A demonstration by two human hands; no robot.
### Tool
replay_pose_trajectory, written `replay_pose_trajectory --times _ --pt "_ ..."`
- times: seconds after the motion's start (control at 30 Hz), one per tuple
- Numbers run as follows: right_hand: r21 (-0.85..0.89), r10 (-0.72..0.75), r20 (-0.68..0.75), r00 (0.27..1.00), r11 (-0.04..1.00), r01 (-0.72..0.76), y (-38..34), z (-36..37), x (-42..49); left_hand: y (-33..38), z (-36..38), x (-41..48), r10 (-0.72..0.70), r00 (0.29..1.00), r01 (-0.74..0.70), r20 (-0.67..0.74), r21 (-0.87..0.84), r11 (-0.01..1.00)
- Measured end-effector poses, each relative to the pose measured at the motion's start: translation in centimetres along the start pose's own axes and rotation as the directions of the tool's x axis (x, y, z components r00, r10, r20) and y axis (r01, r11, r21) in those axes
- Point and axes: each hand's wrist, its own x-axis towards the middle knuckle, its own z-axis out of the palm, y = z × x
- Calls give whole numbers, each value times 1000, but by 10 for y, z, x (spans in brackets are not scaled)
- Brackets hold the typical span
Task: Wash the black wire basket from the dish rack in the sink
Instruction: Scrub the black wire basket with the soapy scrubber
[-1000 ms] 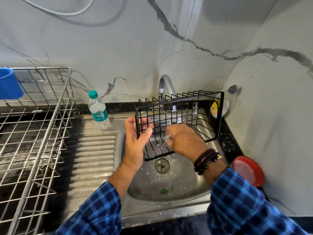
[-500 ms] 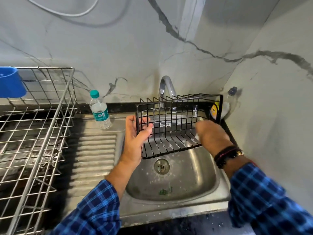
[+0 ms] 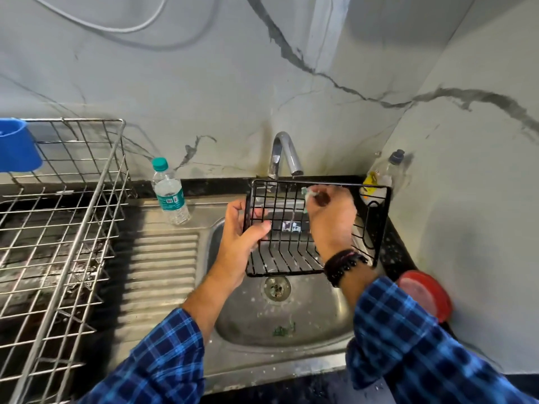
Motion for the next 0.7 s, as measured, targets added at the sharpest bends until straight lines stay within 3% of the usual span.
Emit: replay_pose_trajectory --times 0.03,0.1,0.13,0.2,0.3,0.43,0.53,0.6,0.67,0.7 --pt "121 128 -24 992 985 -124 -3 7 0 -1 4 -1 -26 1000 26 6 1 1000" --pt "388 386 28 922 846 -365 -9 19 -3 -6 13 -5 -84 996 84 25 -3 996" --pt "474 447 57 893 775 -418 -12 24 -5 -9 16 -6 -107 994 107 31 5 994" --pt "611 506 151 849 627 -483 -20 29 -10 -14 20 -8 -136 990 135 35 19 991" --pt "723 549 428 718 269 -636 -33 27 -21 -15 24 -12 -189 981 188 43 21 982" --pt "740 543 512 665 115 -663 -24 18 -22 -14 22 -14 -211 975 206 64 66 976" --pt "717 547 513 661 151 -681 -6 4 -19 -19 23 -17 -188 980 180 62 112 977" --pt "621 566 405 718 406 -671 8 -11 -11 -20 23 -20 -194 981 190 30 93 977" --pt "547 535 232 812 619 -564 21 -28 6 -19 19 -21 -239 971 239 -8 19 971" --pt "511 537 175 825 667 -543 24 -35 13 -17 16 -20 -264 964 264 -25 -17 964"
